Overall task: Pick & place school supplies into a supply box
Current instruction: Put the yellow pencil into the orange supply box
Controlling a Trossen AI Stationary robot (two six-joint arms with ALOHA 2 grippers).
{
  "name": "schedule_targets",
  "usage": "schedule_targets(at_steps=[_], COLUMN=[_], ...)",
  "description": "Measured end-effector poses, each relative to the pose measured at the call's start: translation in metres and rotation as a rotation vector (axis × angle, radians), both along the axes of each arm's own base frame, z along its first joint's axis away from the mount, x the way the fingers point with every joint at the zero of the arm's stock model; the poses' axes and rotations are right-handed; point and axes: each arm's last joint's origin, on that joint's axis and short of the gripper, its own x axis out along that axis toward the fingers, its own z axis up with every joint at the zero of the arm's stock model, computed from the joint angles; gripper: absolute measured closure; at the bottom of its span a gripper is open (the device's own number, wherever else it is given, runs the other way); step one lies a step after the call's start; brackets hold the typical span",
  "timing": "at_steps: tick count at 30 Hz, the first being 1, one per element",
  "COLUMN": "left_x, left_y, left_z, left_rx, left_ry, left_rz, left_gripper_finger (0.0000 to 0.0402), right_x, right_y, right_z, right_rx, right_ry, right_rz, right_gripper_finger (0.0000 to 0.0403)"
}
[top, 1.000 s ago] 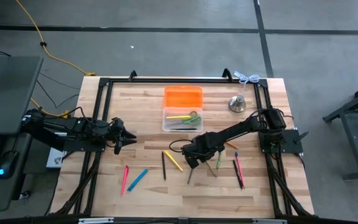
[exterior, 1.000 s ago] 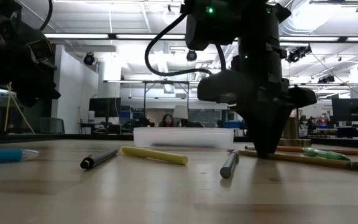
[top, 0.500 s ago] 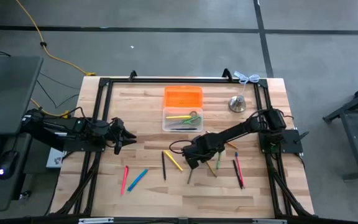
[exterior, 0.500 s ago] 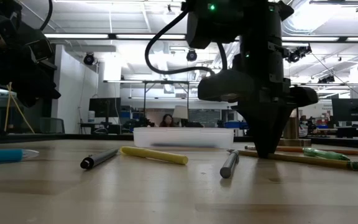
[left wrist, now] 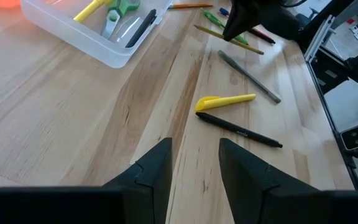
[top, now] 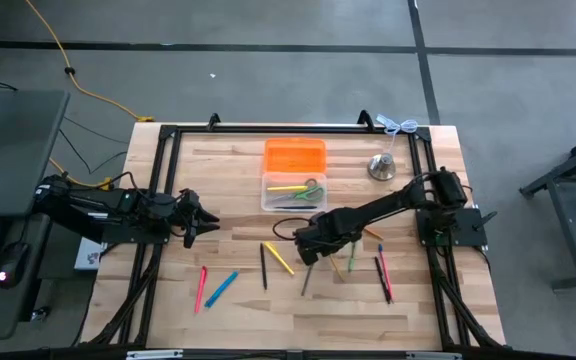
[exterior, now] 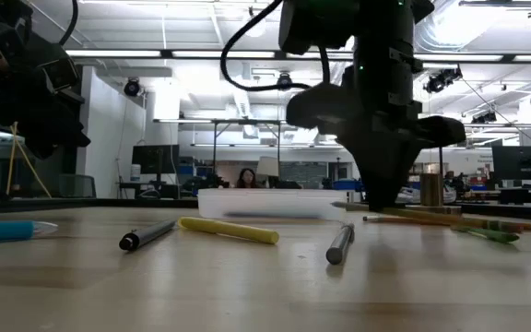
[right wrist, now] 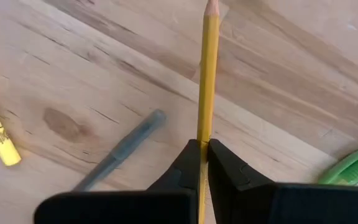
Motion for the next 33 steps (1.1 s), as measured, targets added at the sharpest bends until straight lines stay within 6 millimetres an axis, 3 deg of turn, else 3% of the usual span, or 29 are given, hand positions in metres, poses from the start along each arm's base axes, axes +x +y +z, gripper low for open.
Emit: schedule_targets(at_steps=[11,26,33], left_x=[0.001,0.001,0.001], left_y=[0.000,0.000,0.000], left_z=[0.001,0.003,0.003], left_rx=[-0.004,-0.066,-0.067], left_ry=[-0.012,-0.030,-0.031], left_rz=[0.000,0.026,0.025], left_gripper_finger=[0.0241,0.0240,0.0240], right_x=[-0.003,-0.018,-0.016], right_y=[0.000,-0.010,-0.010], right_z=[0.026,0.108,0.139], right_rx=[0.024,-0.115,-0.157], right_ry=[-0.095,-0.497,-0.729], right_rz=[0.001,-0.030,0.051], right_gripper_finger=[0.0402,0.0401,0.0401])
